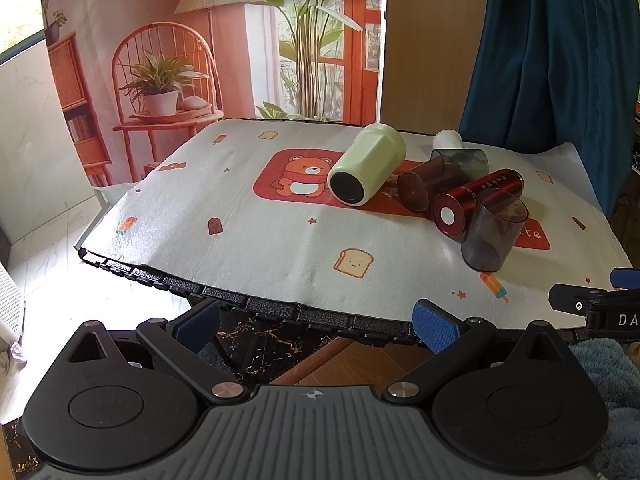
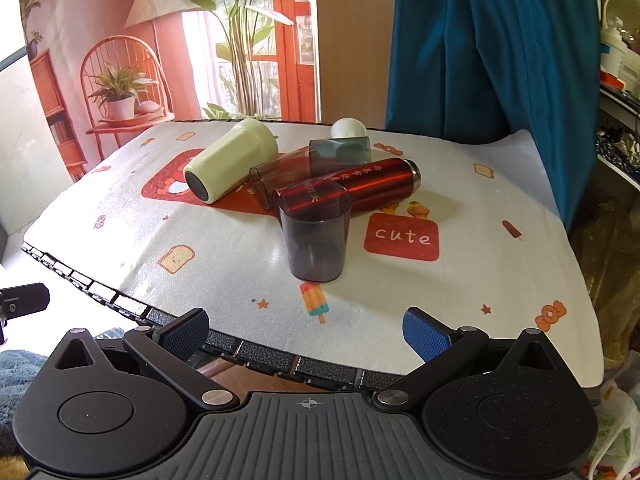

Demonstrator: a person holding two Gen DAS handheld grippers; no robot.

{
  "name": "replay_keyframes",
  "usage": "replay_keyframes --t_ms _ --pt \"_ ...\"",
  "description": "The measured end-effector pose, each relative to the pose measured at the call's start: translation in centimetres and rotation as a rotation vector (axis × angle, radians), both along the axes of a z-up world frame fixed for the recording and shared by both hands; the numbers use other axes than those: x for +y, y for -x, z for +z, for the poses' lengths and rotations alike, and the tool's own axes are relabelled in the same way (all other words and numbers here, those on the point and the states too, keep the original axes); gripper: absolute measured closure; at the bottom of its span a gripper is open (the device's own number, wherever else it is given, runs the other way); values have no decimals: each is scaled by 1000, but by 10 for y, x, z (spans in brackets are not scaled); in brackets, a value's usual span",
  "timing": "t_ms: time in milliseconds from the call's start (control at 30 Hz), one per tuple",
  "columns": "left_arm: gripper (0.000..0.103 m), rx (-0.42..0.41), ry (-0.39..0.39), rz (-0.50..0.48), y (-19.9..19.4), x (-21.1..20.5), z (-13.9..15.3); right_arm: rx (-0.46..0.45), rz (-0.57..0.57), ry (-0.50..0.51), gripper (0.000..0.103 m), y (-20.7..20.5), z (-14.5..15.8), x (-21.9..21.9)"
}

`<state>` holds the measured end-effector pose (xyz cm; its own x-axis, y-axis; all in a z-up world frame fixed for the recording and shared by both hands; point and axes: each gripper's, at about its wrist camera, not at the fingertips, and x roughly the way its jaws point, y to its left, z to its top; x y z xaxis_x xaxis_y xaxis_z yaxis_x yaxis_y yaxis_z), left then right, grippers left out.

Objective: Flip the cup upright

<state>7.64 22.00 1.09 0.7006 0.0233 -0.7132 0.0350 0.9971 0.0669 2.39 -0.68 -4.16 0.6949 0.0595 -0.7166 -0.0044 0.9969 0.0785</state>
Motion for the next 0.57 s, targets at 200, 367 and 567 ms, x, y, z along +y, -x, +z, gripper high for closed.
replay_keyframes --t_ms 200,367,567 --pt "0 2 0 1 -1 0 0 1 2 0 0 0 0 0" --pt "0 3 3 4 0 -1 0 0 1 0 0 0 0 0" --pt "0 1 1 0 0 -1 -1 0 2 1 0 0 0 0"
